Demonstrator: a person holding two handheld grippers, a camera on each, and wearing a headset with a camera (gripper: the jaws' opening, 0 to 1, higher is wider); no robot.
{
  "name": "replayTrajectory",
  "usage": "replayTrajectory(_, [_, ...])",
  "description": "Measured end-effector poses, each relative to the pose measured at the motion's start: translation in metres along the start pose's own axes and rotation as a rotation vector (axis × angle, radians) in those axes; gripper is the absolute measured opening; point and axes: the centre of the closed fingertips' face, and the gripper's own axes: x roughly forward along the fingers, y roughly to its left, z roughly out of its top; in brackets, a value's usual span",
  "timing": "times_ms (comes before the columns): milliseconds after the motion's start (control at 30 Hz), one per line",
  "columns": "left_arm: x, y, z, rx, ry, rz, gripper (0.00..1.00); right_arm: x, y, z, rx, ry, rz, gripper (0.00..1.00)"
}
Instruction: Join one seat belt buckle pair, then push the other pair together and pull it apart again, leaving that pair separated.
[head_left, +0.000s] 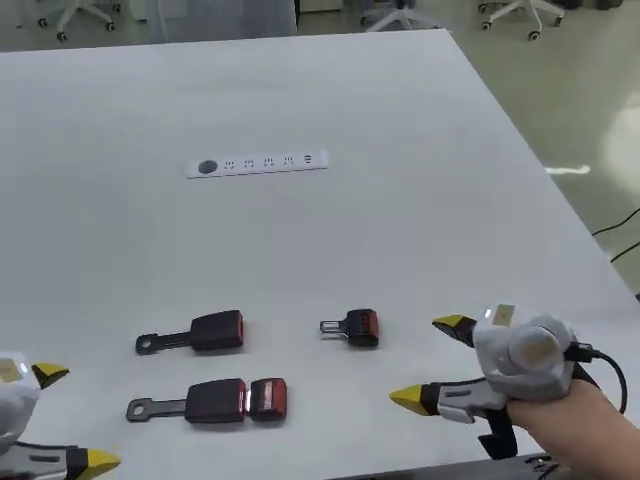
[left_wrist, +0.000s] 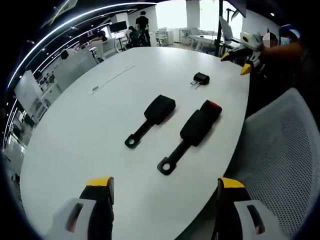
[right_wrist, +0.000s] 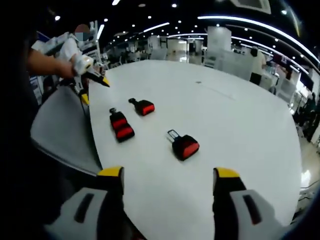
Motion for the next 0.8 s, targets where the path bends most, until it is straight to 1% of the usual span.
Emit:
replayTrajectory(33, [-0.002, -0.001, 0.001, 0.001, -0.023, 0.003, 0.91, -0.002, 0.002, 0.0, -0.005, -0.002, 0.006, 0.75])
replayTrajectory(67, [-0.004, -0.001, 0.0, -0.007, -0.037, 0.005, 0.93, -0.004, 0.005, -0.002, -0.015, -0.003, 0.02, 0.76])
replayTrajectory(100, [-0.007, -0.004, 0.001, -0.024, -0.062, -0.002, 0.96, -0.005, 0.006, -0.004, -0.024, 0.003, 0.021, 0.76])
replayTrajectory(133, [-0.008, -0.005, 0.001, -0.037, -0.076, -0.002, 1.0, -0.007, 0.007, -0.006, -0.045, 0.011, 0.017, 0.79])
replayTrajectory(167, [-0.011, -0.005, 0.004, -0.043, -0.104, 0.004, 1.0, -0.008, 0.008, -0.006, -0.059, 0.007, 0.016, 0.84])
replayTrajectory(233, [-0.014, -0.004, 0.005, -0.053, -0.13, 0.017, 1.0, -0.009, 0.009, -0.007, -0.053, -0.008, 0.007, 0.93])
replayTrajectory(267, [-0.015, -0.003, 0.005, -0.053, -0.136, 0.026, 1.0, -0.01, 0.009, -0.007, -0.044, -0.018, 0.004, 0.98])
replayTrajectory(300, [-0.016, -0.002, 0.005, -0.061, -0.145, 0.035, 1.0, -0.01, 0.01, -0.006, -0.037, -0.027, 0.002, 1.0])
replayTrajectory(367, [-0.016, -0.002, 0.002, -0.077, -0.144, 0.039, 1.0, -0.008, 0.01, -0.009, -0.032, -0.01, -0.005, 1.0])
replayTrajectory(500, [-0.016, -0.003, -0.004, -0.08, -0.14, 0.044, 1.0, -0.004, 0.014, -0.01, -0.013, -0.009, -0.008, 1.0])
replayTrajectory(533, [-0.016, -0.002, -0.003, -0.089, -0.147, 0.05, 1.0, -0.003, 0.015, -0.011, -0.011, -0.009, -0.01, 1.0])
replayTrajectory(600, [-0.018, -0.002, 0.001, -0.115, -0.178, 0.052, 1.0, -0.001, 0.017, -0.012, -0.006, -0.006, -0.011, 1.0])
replayTrajectory(667, [-0.021, -0.002, 0.005, -0.117, -0.197, 0.062, 1.0, 0.0, 0.02, -0.011, 0.019, -0.019, -0.009, 1.0])
replayTrajectory(700, [-0.022, -0.001, 0.006, -0.116, -0.204, 0.068, 1.0, 0.0, 0.021, -0.01, 0.027, -0.025, -0.009, 1.0])
replayTrajectory(800, [-0.024, 0.004, 0.006, -0.139, -0.218, 0.089, 1.0, -0.001, 0.022, -0.007, 0.041, -0.036, -0.014, 1.0])
